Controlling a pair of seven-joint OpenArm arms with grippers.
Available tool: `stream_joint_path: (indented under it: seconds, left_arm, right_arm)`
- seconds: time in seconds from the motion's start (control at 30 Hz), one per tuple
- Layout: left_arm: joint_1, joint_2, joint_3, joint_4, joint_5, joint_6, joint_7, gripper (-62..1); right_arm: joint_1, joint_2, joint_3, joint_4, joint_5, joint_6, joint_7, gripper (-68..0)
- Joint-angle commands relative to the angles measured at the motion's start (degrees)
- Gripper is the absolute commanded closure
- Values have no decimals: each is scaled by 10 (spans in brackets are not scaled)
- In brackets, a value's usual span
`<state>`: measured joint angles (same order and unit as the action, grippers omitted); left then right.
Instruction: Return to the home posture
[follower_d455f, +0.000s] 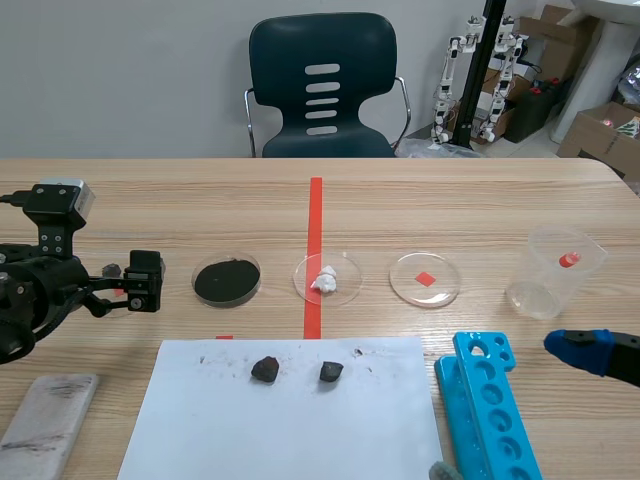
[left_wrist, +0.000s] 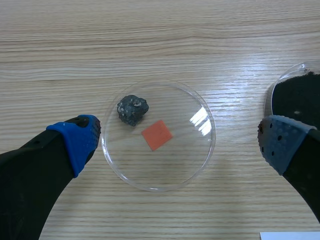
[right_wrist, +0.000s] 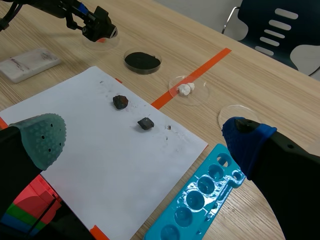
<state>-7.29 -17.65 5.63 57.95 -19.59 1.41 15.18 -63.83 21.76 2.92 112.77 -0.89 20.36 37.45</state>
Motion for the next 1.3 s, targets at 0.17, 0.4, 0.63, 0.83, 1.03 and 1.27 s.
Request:
stream_joint_path:
  seconds: [0.17, 0.4, 0.63, 0.83, 1.03, 1.27]
  left_arm:
    - [-2, -3, 1, 4, -4, 1, -7, -623]
    - [-2, -3, 1, 4, -3, 1, -7, -623]
    - [0, -3, 1, 4, -3, 1, -5, -623]
    - [15, -17, 1, 10, -3, -9, -49, -623]
    - [93, -66, 1, 93, -23, -137, -159, -623]
    - [241, -164, 1, 236, -77, -203, -235, -623]
  right_arm:
    - [0, 5, 4, 4, 6, 0, 10, -679]
    - [0, 5, 4, 4, 6, 0, 10, -679]
    - [0, 5, 4, 4, 6, 0, 10, -679]
    - [0, 5, 4, 4, 6, 0, 10, -679]
    - [0, 5, 4, 4, 6, 0, 10, -679]
    - [0, 5, 4, 4, 6, 0, 10, -679]
